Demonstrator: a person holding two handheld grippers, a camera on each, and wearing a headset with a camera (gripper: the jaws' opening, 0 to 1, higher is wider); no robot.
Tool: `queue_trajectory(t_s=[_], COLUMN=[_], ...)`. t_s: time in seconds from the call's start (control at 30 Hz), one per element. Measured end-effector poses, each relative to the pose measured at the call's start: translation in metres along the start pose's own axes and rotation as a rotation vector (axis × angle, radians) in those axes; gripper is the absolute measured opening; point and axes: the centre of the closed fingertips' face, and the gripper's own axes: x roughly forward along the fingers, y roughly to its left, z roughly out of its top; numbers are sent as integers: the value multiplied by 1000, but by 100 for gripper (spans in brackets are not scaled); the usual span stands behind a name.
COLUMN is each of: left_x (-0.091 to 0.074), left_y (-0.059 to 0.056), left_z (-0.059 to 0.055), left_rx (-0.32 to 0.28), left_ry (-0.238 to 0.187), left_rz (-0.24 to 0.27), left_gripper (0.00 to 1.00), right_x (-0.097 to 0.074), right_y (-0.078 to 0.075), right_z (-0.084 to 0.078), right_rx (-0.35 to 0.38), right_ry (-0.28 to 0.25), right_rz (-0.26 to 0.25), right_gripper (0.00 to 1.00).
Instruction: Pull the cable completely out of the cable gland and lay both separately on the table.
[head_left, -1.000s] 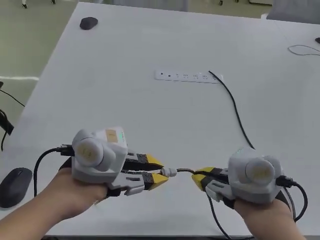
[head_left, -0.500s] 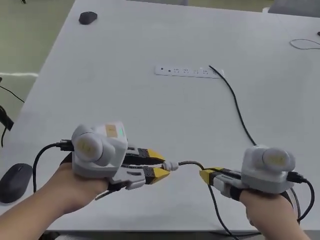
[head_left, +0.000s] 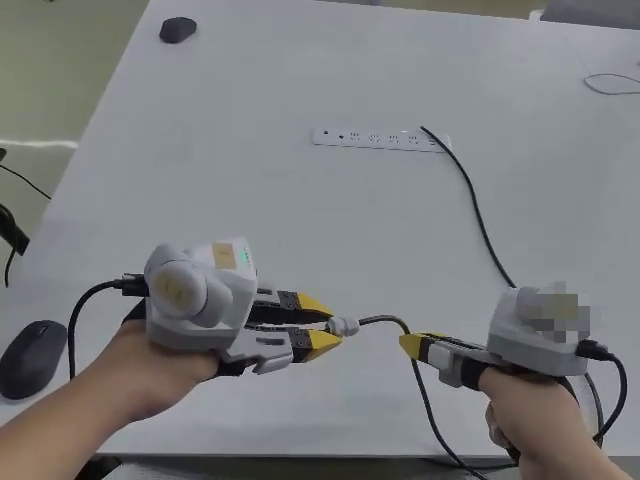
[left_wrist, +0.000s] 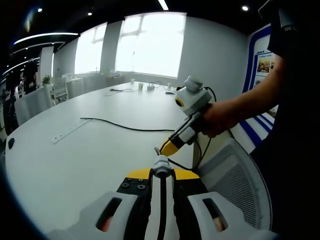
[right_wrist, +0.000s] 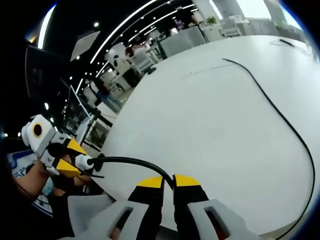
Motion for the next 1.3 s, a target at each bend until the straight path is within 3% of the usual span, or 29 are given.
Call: queue_trajectory(t_s=[0.27,0.33,0.43,0.6,0.77,0.87,1.03,1.1,1.2,1.3], left_x=[-1,-1,-2,-5,-7,-9,-11,-11,-11,-12], left_y=[1,2,4,6,7,6,3,3,2,2], left_z=[0,-1,-3,-3,-6,-8,-12,-14,-15,-16], left_rx=[-5,-4,-3,-16,-25,-32,-41,-40,-51,-53], left_ry=[-3,3,10,7,16,17,22,29,27,29], left_rz=[0,2,9,15,21,19,6,3,-5,-5], left_gripper=[15,15,15,15,15,15,15,15,15,15], right_x=[-1,-2,-4,-5,-4,-5,-10,-12,-11,-8], right_y=[-3,-1,0,3,8,13,37,51,70,85], right_z=[1,1,2,3,-2,0,10,14,11,4], right_rx=[4,-63,-81,-228,-275,-376,-570,-683,-905,-1032], right_ry=[-7,-3,-8,-7,21,29,9,-2,33,59], right_rz=[2,12,15,13,21,20,53,77,98,127], right_gripper=[1,1,2,2,3,5,19,25,26,25])
